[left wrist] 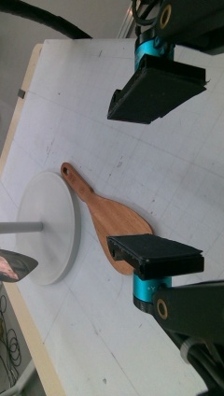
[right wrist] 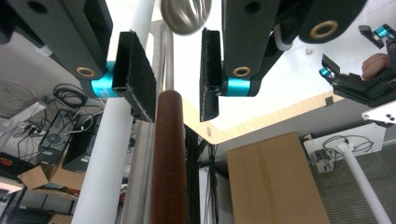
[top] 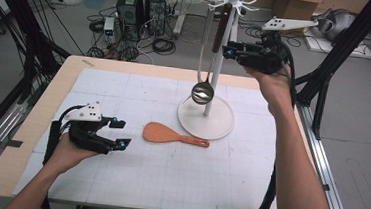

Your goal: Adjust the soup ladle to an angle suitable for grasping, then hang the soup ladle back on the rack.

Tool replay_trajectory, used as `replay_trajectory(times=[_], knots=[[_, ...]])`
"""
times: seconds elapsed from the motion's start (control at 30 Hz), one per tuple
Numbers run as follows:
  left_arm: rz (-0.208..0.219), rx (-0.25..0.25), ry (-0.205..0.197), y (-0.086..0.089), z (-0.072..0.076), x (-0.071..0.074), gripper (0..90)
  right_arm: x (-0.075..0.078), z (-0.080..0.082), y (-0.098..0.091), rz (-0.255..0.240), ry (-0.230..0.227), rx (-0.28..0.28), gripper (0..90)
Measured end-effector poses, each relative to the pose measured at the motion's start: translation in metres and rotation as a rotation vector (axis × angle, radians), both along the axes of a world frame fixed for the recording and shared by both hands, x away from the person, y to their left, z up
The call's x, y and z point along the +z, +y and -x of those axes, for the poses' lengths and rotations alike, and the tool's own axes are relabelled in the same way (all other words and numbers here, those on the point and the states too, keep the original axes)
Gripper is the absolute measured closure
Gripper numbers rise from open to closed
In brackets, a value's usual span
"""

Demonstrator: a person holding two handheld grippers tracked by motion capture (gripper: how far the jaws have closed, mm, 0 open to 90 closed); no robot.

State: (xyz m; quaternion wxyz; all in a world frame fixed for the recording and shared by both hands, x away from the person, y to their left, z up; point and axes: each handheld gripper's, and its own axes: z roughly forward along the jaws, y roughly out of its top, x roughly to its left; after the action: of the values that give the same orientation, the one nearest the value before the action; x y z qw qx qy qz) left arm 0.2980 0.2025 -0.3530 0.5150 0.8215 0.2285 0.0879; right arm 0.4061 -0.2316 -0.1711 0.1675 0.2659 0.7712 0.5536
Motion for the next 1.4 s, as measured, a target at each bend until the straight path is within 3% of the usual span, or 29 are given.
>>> replay_trajectory(times=[0.23,0.63,0.93,1.4], knots=[[0.0,-0.002,0.0,0.0,0.0,0.0,33.3,0.005,0.008,-0.005,0.011,-0.006,0.011,71.1],[-0.014,0.019,0.005,0.003,-0.002,0.0,30.8,0.027,0.018,-0.013,0.027,0.003,0.026,89.1],[-0.027,0.036,0.009,0.004,-0.003,-0.001,27.3,0.039,0.018,-0.021,-0.03,0.003,0.019,89.3],[-0.025,0.03,0.011,0.004,-0.004,-0.002,26.6,0.065,0.011,-0.02,-0.033,-0.03,-0.006,89.3]])
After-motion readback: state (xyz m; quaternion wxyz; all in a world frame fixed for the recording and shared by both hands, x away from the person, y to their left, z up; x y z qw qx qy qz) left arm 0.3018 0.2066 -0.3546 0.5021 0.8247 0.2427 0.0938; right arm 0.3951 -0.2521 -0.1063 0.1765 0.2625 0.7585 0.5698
